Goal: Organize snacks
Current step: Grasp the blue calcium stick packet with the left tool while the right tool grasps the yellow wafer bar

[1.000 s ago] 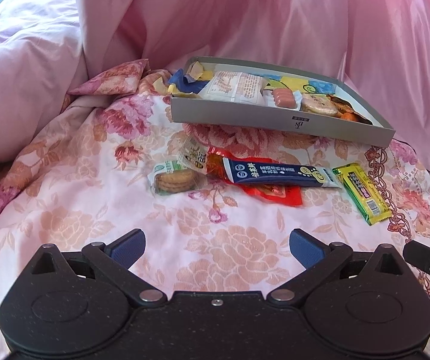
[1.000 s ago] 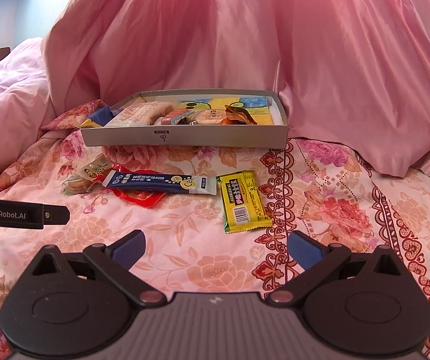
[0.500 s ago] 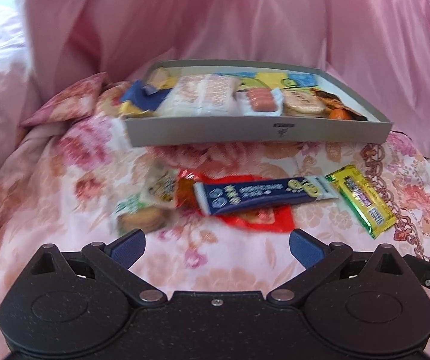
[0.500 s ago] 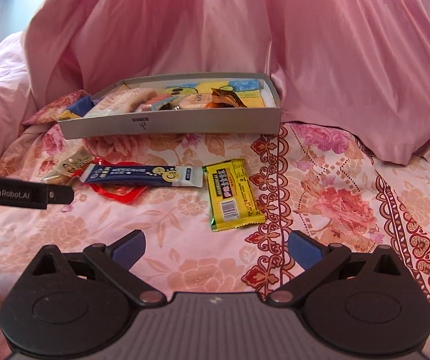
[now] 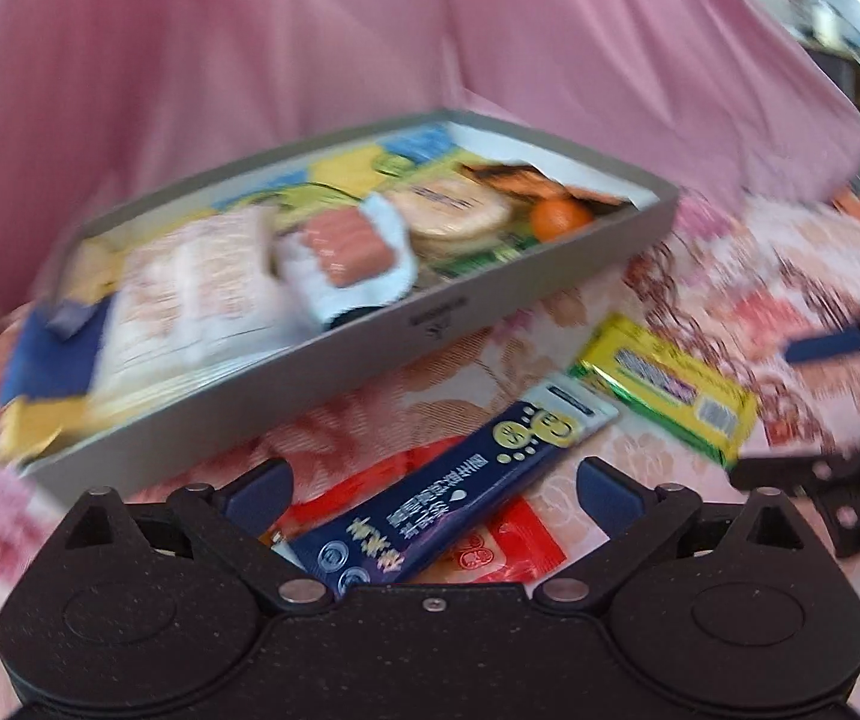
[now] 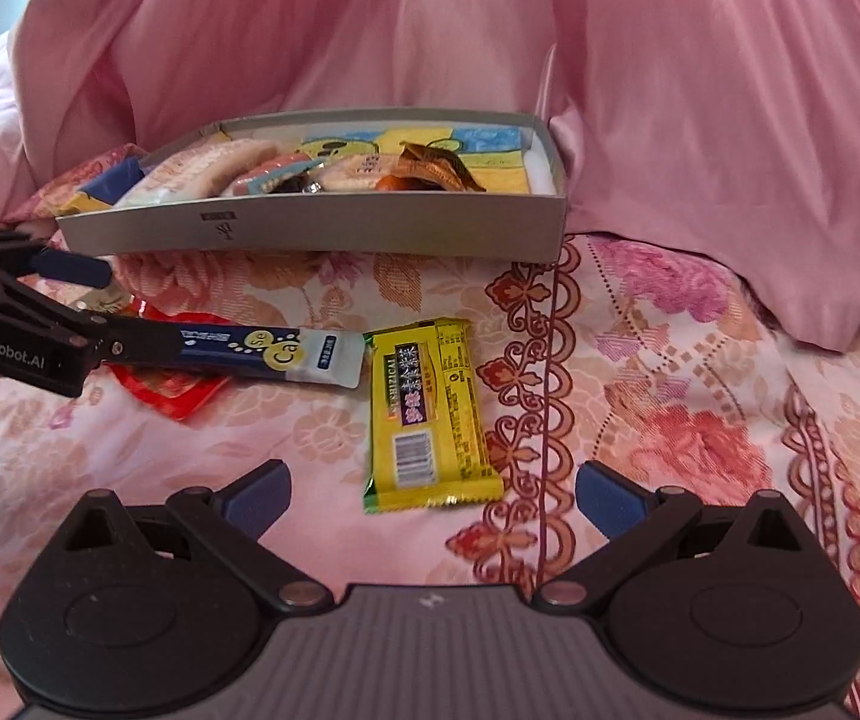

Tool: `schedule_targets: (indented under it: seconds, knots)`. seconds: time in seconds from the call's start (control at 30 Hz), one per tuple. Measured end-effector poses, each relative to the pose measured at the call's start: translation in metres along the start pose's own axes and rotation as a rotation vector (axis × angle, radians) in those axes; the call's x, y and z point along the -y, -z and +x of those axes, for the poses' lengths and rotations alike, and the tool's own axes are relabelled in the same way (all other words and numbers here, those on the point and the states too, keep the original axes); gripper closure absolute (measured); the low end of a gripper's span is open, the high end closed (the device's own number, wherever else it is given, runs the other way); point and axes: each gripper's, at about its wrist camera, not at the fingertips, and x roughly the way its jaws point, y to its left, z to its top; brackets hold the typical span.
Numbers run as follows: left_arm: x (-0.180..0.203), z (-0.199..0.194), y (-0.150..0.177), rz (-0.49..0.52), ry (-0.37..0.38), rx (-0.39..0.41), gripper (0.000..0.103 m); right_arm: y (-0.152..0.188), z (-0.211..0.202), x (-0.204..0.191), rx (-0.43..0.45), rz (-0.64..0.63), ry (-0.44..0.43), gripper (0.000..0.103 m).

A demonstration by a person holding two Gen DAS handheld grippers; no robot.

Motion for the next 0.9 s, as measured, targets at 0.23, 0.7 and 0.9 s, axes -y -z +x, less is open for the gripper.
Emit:
schedule_targets:
  seconds: [0.23,0.7,0.9]
  knots:
    - [-0.006,0.022,-0.006,0.118,0.105,-0.084,0.014,-0.01,0.026,0.0,-0.024,-0.045,-0.036,0.001]
    - [-0.016,0.034,-0.016,0.088,0.175,-0.206,0.05,-0.011,0.041,-0.002,-0.034,-0.043,-0.074,0.021]
    - [-0.002,0.022,-0.012,0.059,0.181,-0.242,0.063,-0.009,0.037,-0.008,-0.041,-0.059,-0.058,0.048]
